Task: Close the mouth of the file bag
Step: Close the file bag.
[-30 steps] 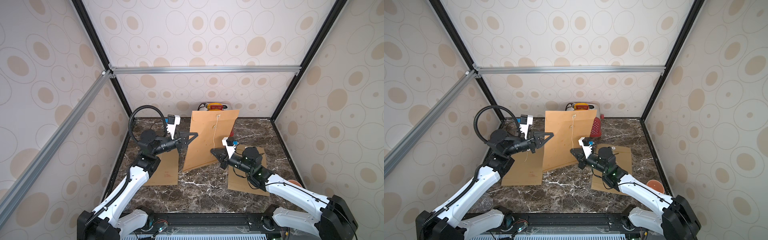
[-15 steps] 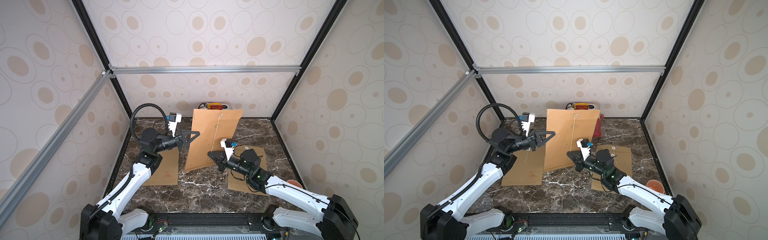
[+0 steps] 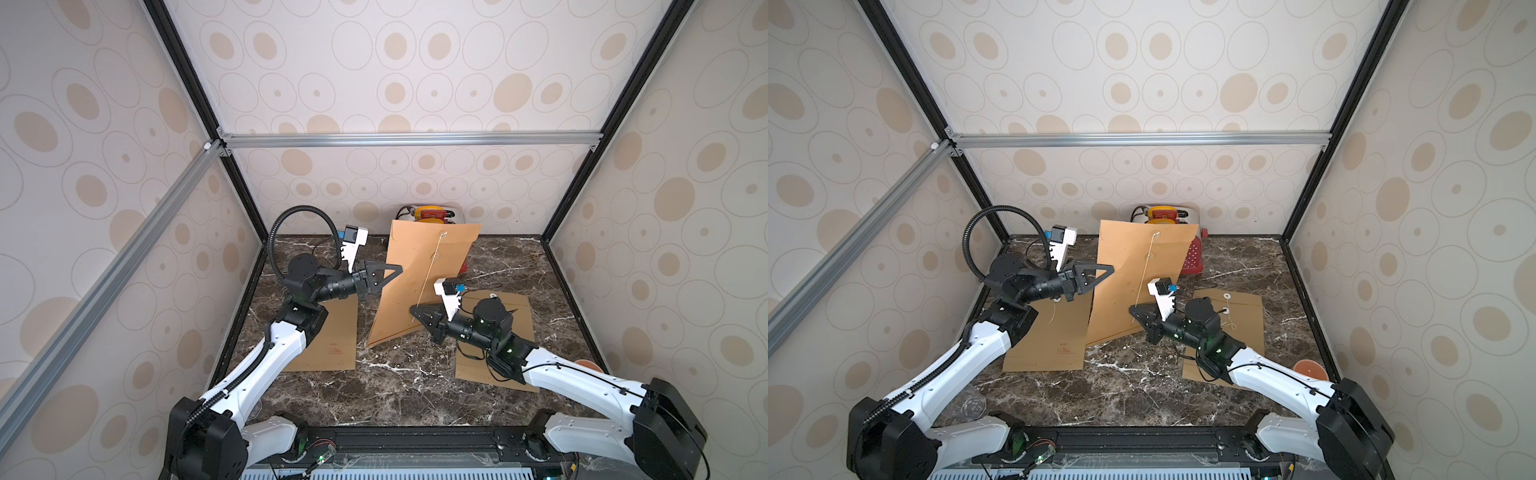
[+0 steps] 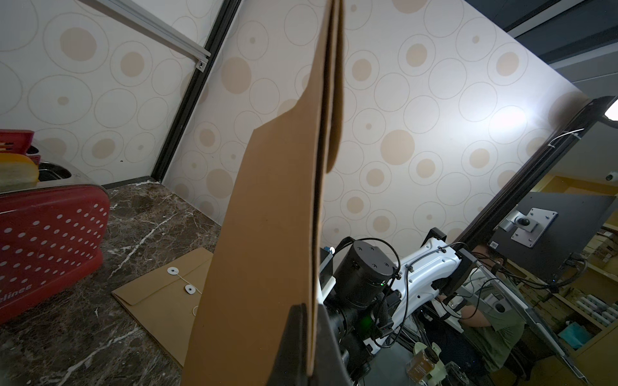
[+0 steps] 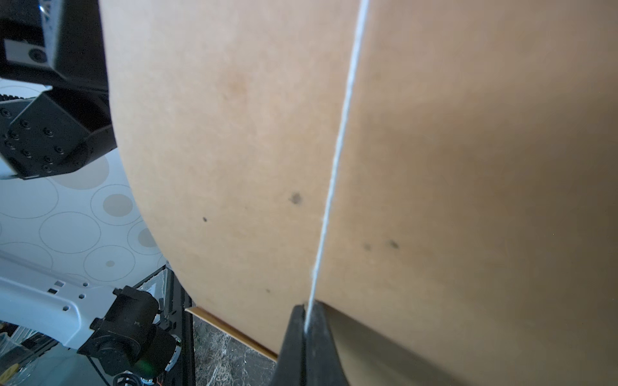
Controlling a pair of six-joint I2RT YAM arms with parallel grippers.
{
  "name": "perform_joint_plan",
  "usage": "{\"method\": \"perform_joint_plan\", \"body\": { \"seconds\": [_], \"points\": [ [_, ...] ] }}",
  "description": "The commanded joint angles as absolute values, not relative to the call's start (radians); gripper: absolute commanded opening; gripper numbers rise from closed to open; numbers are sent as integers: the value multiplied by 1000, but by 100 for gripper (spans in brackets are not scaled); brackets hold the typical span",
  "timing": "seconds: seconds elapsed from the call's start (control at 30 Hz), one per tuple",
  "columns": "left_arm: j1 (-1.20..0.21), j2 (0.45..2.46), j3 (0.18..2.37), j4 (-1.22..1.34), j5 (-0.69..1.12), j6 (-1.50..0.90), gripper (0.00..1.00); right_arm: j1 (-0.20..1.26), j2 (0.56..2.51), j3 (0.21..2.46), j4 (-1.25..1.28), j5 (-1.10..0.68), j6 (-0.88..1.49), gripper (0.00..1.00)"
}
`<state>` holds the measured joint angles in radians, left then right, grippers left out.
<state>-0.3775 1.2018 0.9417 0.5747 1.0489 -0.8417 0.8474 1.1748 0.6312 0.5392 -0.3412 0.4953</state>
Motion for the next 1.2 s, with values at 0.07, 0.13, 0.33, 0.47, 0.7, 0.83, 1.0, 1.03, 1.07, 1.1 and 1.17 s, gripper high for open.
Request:
{"method": "perform_joint_plan", "body": {
  "seconds": [0.07, 0.13, 0.33, 0.47, 0.7, 0.83, 1.0, 1.03, 1.07, 1.1, 1.17],
  "points": [
    [-383, 1198, 1006, 639, 1060, -856, 0, 864, 1163, 650, 563, -367, 514, 0],
    [-382, 1200, 1008, 638, 1060, -856, 0, 864, 1152, 651, 558, -366, 515, 0],
    [-382, 1199, 1012, 615, 1058, -839, 0, 871, 1147, 639, 582, -362, 517, 0],
    [-383, 1193, 1016, 575, 1051, -809, 0, 877, 1174, 648, 601, -393, 522, 0],
    [-382, 1192, 1015, 577, 1054, -810, 0, 890, 1190, 669, 584, -391, 511, 0],
    [-382, 1193, 1017, 577, 1056, -811, 0, 892, 1178, 647, 612, -378, 505, 0],
    [-382, 1202, 1023, 571, 1061, -813, 0, 894, 1187, 681, 566, -407, 502, 0],
    [-383, 1201, 1022, 575, 1061, -815, 0, 894, 1190, 683, 565, -404, 503, 0],
    [-382, 1199, 1020, 577, 1060, -816, 0, 893, 1194, 683, 566, -406, 503, 0],
    [-383, 1199, 1020, 575, 1060, -815, 0, 894, 1199, 684, 574, -412, 503, 0],
    [-383, 1198, 1024, 557, 1058, -804, 0, 893, 1211, 681, 590, -416, 506, 0]
  ]
}}
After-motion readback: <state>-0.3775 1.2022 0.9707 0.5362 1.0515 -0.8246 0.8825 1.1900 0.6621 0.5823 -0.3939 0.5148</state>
